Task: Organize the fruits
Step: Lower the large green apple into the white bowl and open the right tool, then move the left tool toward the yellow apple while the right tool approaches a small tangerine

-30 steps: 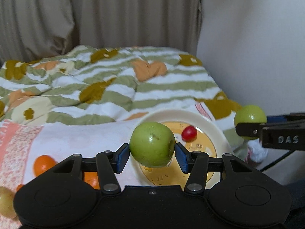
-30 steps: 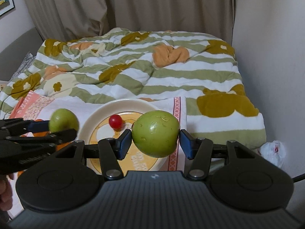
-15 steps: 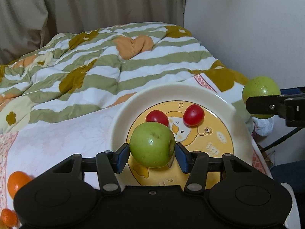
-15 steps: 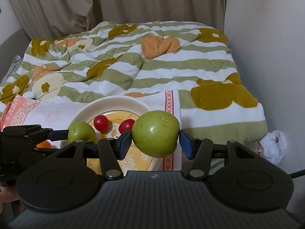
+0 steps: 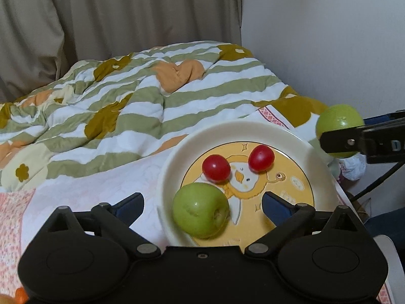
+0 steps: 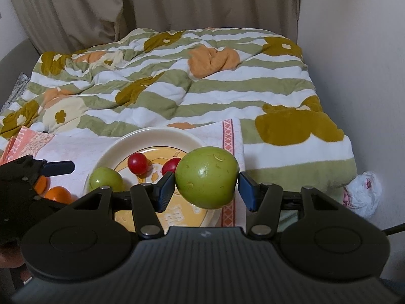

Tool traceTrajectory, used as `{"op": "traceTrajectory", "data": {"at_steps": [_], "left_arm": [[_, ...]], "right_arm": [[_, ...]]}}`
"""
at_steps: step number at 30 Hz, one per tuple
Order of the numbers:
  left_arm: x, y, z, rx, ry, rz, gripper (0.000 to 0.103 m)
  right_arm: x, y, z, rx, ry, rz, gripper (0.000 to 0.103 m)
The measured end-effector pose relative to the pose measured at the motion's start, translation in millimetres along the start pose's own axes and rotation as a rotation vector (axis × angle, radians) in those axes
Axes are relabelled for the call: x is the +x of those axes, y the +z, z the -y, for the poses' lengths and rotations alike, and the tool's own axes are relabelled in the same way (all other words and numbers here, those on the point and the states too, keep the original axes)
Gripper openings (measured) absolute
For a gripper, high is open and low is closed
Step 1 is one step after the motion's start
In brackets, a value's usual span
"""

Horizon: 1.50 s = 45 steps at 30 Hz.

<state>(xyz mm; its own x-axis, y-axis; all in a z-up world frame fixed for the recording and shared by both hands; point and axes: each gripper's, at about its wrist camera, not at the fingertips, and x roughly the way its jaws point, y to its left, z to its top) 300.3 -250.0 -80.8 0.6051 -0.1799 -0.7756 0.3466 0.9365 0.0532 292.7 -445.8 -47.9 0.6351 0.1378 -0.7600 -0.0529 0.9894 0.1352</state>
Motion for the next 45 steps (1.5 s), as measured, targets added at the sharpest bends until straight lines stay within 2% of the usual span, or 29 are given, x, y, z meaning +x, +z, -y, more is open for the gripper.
{"op": "traceTrajectory", "data": {"at_steps": [11, 25, 27, 29, 32, 45], "left_arm": [[-40.8, -19.0, -21.7, -0.155, 0.008, -0.002, 0.101], [-59.6, -33.9, -30.3, -0.199, 0.056, 0.000, 0.102], [-61.7, -35.0, -29.8, -0.200, 0.059, 0.002, 0.102], [-65.1, -35.8, -29.1, -0.201, 0.066, 0.008, 0.102], [-72.4, -38.1, -28.4, -0.211, 0.075, 0.017, 0.102], [-130.9, -48.3, -13.9, -0.223, 0.132, 0.119, 0.102]], "right_arm": [[22.8, -7.8, -26.9, -0.128, 0.041, -0.015, 0.070], [57.7, -27.3, -39.9, -0.227, 0.046, -0.033, 0.070], [53.0, -28.4, -39.7, -0.228, 0.048, -0.009, 0.076], [44.0, -27.4, -40.3, -0.241, 0.041, 0.028, 0.102], [28.9, -27.8, -40.4, -0.258, 0.012, 0.086, 0.103], [-32.5, -30.3, -34.6, -0.239, 0.012, 0.112, 0.103]]}}
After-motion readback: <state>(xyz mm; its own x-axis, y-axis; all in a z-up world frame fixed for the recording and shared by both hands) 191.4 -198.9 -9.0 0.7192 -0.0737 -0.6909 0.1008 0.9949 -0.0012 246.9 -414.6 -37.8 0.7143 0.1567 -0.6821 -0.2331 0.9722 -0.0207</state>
